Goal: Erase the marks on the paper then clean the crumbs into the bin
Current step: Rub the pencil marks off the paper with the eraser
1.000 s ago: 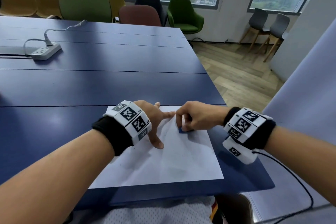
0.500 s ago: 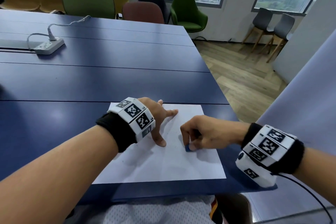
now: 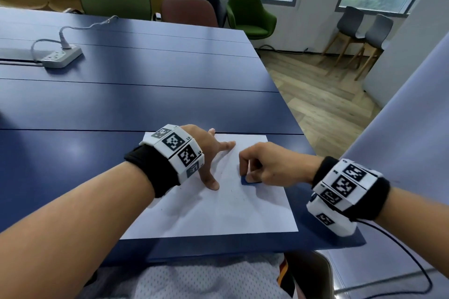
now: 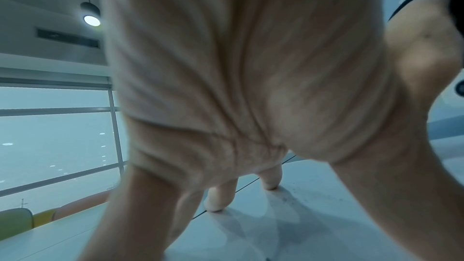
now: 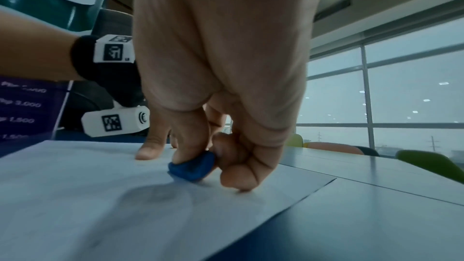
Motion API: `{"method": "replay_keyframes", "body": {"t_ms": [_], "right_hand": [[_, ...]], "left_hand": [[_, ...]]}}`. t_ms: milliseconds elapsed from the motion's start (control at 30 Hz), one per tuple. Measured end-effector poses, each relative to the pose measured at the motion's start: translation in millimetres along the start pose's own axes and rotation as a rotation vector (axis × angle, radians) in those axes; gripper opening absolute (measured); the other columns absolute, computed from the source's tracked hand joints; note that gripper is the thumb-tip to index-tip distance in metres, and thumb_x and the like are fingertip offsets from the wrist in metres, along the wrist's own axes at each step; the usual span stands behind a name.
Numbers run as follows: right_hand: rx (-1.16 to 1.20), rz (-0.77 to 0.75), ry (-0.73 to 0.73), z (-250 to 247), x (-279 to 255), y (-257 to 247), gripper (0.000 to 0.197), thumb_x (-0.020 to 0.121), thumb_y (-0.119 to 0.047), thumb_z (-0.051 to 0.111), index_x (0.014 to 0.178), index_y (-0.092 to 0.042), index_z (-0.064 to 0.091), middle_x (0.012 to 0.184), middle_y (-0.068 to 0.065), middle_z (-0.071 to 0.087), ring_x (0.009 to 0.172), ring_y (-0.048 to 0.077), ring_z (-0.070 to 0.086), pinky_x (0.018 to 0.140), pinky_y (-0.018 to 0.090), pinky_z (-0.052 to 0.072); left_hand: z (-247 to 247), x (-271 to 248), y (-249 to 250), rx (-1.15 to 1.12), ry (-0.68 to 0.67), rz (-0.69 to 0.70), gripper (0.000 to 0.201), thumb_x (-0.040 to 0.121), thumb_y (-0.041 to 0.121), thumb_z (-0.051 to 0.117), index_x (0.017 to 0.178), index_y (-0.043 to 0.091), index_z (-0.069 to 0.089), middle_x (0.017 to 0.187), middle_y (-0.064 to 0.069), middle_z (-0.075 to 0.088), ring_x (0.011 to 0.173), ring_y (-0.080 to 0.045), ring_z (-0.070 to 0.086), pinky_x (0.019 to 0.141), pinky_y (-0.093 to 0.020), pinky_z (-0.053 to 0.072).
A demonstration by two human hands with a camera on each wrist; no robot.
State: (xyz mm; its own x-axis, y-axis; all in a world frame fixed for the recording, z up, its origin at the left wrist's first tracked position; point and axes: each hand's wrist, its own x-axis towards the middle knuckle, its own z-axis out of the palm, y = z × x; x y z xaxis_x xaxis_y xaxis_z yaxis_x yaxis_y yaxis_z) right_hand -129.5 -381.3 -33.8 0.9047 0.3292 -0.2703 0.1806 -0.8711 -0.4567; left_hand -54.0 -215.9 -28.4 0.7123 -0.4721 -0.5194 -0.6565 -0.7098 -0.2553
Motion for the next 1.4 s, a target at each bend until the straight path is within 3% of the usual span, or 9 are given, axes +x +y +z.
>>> {"method": "replay_keyframes", "body": {"t_ms": [167, 367, 533, 633, 700, 867, 1033, 1233, 1400], "right_hand": [[-0.007, -0.043, -0.227, 0.9, -17.7, -5.5, 0.006, 0.083, -0.014, 0.069, 0.086, -0.019, 0.069, 0.070, 0.002, 0.062, 0.058, 0.007, 0.050, 0.057, 0.020, 0.045], [0.032, -0.053, -0.025, 3.6, 5.4, -6.8, 0.011, 0.084, -0.011, 0.068, 0.081, -0.020, 0.065, 0.075, 0.003, 0.066, 0.063, 0.014, 0.058, 0.063, 0.029, 0.051], [-0.052, -0.091, -0.256, -6.0, -2.2, -13.1, 0.009, 0.084, -0.011, 0.069, 0.085, -0.020, 0.069, 0.080, -0.001, 0.071, 0.069, 0.011, 0.063, 0.069, 0.029, 0.054], [-0.089, -0.127, -0.073, -4.4, 12.6, -18.1, 0.010, 0.083, -0.007, 0.067, 0.085, -0.017, 0.068, 0.069, -0.009, 0.061, 0.061, 0.008, 0.055, 0.063, 0.024, 0.049], [-0.044, -0.117, -0.042, -2.4, 11.0, -15.2, 0.009, 0.083, -0.007, 0.068, 0.085, -0.016, 0.068, 0.074, -0.001, 0.066, 0.065, 0.014, 0.059, 0.066, 0.030, 0.053], [-0.030, -0.092, -0.305, -4.8, -8.9, -12.7, 0.009, 0.083, -0.008, 0.069, 0.086, -0.017, 0.070, 0.084, 0.006, 0.072, 0.077, 0.022, 0.067, 0.078, 0.042, 0.057], [-0.070, -0.101, 0.007, -1.2, 11.3, -21.0, 0.010, 0.083, -0.009, 0.069, 0.087, -0.017, 0.068, 0.069, -0.013, 0.059, 0.061, 0.007, 0.056, 0.066, 0.026, 0.051], [-0.106, -0.158, -0.093, 10.3, -20.6, -23.9, 0.020, 0.081, -0.003, 0.066, 0.092, -0.018, 0.070, 0.087, -0.003, 0.063, 0.074, 0.010, 0.061, 0.070, 0.025, 0.054], [-0.103, -0.012, 0.212, 26.4, -53.0, -13.8, 0.010, 0.091, -0.020, 0.063, 0.100, -0.022, 0.068, 0.087, -0.016, 0.051, 0.076, 0.004, 0.053, 0.071, 0.017, 0.043]], "left_hand": [[-1.4, -1.5, -0.6, 0.001, 0.005, 0.011, 0.122, 0.064, 0.078, 0.068, 0.150, 0.049, -0.013, 0.164, -0.008, -0.004, 0.134, -0.030, 0.046, 0.094, -0.038, 0.046], [-1.4, -3.7, -0.4, 0.018, 0.023, 0.018, 0.120, 0.067, 0.077, 0.067, 0.151, 0.046, -0.013, 0.164, -0.011, -0.002, 0.134, -0.030, 0.046, 0.098, -0.039, 0.045], [-3.3, -5.2, 1.3, 0.007, 0.004, 0.011, 0.121, 0.067, 0.077, 0.067, 0.151, 0.046, -0.014, 0.164, -0.011, -0.004, 0.135, -0.031, 0.044, 0.098, -0.041, 0.045], [-2.1, -5.1, 0.5, 0.017, 0.038, 0.027, 0.118, 0.068, 0.076, 0.066, 0.152, 0.045, -0.011, 0.164, -0.012, 0.001, 0.131, -0.030, 0.049, 0.083, -0.033, 0.044], [-2.1, -4.6, 0.2, 0.025, 0.042, 0.027, 0.118, 0.068, 0.076, 0.067, 0.152, 0.045, -0.011, 0.164, -0.013, 0.001, 0.130, -0.030, 0.050, 0.083, -0.033, 0.044], [-3.4, -5.9, 1.3, -0.004, 0.002, 0.002, 0.122, 0.066, 0.077, 0.067, 0.151, 0.046, -0.014, 0.164, -0.010, -0.004, 0.135, -0.032, 0.045, 0.096, -0.042, 0.046], [-4.1, -6.9, 0.8, 0.002, 0.032, 0.021, 0.118, 0.068, 0.075, 0.068, 0.152, 0.046, -0.010, 0.164, -0.011, -0.001, 0.132, -0.031, 0.048, 0.085, -0.034, 0.044], [-4.9, -7.7, -1.4, -0.036, 0.001, 0.019, 0.121, 0.064, 0.077, 0.069, 0.150, 0.049, -0.012, 0.164, -0.008, -0.006, 0.136, -0.029, 0.043, 0.096, -0.038, 0.045], [-4.7, -12.0, -4.4, -0.049, 0.027, 0.004, 0.120, 0.062, 0.079, 0.069, 0.152, 0.047, -0.003, 0.164, 0.001, 0.000, 0.134, -0.026, 0.047, 0.081, -0.037, 0.041]]}}
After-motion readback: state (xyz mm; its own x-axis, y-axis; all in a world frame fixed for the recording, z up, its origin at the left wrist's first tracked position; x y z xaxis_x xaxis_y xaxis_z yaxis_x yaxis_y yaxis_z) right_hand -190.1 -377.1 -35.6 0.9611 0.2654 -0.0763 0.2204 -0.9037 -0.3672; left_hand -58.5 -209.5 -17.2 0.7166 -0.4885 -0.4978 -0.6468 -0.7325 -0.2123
